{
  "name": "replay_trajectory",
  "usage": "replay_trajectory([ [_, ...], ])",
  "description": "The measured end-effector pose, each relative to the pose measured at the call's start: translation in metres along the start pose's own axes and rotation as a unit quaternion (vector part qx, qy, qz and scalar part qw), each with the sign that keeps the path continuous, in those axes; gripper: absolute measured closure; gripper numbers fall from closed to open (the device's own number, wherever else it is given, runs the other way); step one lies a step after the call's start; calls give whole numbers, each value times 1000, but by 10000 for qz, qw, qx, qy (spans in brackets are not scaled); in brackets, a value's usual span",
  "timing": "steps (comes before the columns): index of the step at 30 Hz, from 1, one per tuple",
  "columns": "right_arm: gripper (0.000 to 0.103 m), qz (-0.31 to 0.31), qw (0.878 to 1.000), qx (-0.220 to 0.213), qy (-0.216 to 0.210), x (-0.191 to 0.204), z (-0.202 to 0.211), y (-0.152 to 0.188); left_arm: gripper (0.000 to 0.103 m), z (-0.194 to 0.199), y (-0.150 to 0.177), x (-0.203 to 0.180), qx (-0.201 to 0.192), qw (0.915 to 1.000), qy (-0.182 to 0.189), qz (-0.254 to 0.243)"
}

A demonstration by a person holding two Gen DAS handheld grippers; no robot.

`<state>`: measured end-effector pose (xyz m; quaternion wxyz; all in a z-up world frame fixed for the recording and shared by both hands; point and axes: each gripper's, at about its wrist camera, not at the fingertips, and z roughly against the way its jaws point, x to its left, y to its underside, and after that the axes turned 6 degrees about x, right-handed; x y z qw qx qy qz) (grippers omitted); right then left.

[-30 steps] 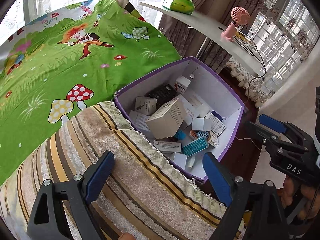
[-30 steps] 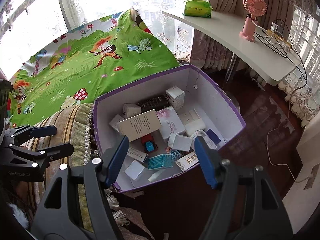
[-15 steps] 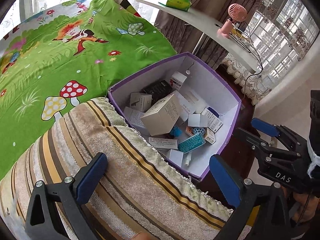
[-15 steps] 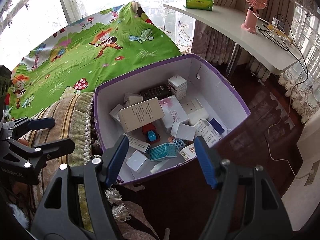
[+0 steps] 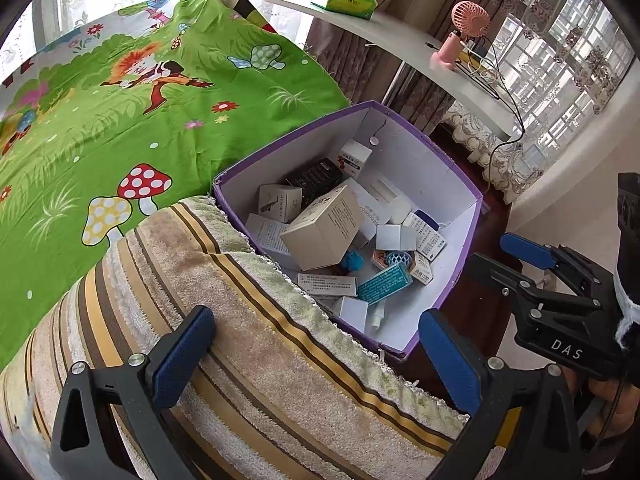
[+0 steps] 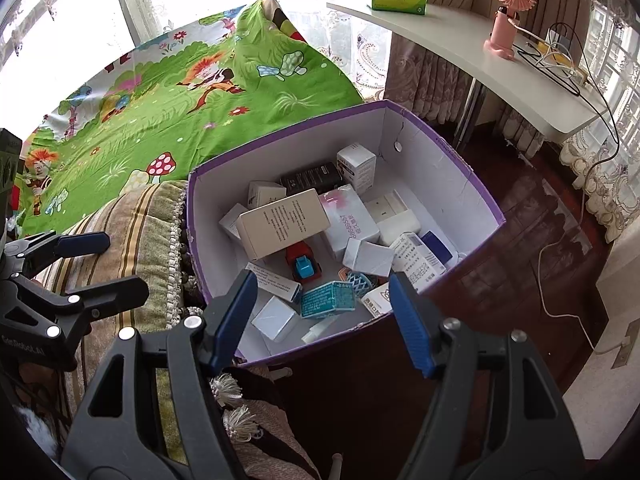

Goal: Organize rigid objects

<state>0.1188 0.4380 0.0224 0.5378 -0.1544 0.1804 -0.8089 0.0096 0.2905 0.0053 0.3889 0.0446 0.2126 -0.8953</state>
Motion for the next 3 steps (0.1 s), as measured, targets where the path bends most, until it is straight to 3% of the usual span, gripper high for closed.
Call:
replay_trajectory([
  [3,32,7,10000,6,0,0,0,0,0,1,-1,-2,-25,10000,-2,-51],
])
